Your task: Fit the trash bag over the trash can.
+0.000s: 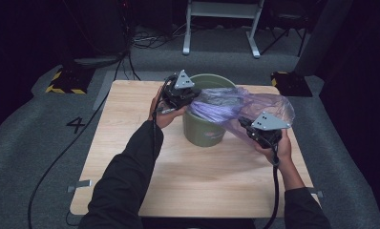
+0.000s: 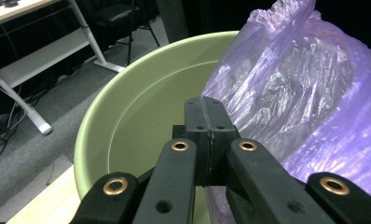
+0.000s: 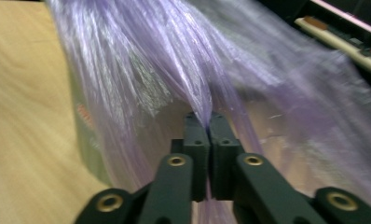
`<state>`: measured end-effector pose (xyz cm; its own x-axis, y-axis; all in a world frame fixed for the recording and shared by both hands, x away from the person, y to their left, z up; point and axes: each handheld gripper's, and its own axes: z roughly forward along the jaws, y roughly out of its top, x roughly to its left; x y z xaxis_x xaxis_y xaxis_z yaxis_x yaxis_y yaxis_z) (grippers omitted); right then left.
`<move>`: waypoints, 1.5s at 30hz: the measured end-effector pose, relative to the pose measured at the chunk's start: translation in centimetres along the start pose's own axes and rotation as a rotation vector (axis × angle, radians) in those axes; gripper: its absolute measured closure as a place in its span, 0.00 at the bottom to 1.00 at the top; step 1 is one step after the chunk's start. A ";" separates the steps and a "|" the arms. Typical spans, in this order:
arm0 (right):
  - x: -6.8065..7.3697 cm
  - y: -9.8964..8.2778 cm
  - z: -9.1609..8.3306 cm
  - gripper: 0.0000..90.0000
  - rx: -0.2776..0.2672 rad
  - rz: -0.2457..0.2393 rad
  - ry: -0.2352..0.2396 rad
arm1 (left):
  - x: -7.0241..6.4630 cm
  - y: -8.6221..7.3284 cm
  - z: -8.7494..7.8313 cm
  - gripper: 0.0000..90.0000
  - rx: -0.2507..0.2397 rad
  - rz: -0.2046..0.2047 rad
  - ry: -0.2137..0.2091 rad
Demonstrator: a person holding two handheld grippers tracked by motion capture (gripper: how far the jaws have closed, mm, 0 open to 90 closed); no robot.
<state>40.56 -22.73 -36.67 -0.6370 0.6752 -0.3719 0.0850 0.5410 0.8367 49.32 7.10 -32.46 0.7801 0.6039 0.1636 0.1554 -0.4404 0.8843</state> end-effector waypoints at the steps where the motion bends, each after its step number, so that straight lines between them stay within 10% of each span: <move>1: 0.0 0.1 0.0 1.00 -0.008 -0.001 -0.014 | 0.0 0.0 0.0 1.00 -0.001 -0.002 0.004; 15: -1.7 3.7 -1.1 1.00 -0.035 -0.038 -0.252 | 0.8 0.2 -0.3 0.48 -0.010 -0.073 0.025; 23: -2.4 4.5 -0.4 1.00 0.000 -0.038 -0.288 | 1.9 -0.1 -1.3 0.33 -0.040 -0.110 0.044; 29: -2.4 4.6 -0.1 1.00 0.014 -0.048 -0.294 | 2.3 -0.3 -2.3 0.29 -0.079 -0.121 -0.017; 39: -1.3 5.5 1.1 1.00 0.040 -0.083 -0.284 | -1.9 1.8 -2.0 0.32 -0.025 0.089 -0.126; 45: -1.2 5.7 1.0 1.00 0.012 -0.075 -0.276 | -2.7 1.8 -0.1 0.73 0.098 0.160 -0.110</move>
<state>42.58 -19.91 -31.87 -0.4097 0.7430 -0.5293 0.0554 0.5994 0.7985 47.47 4.73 -31.23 0.8603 0.4471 0.2449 0.0780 -0.5902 0.8034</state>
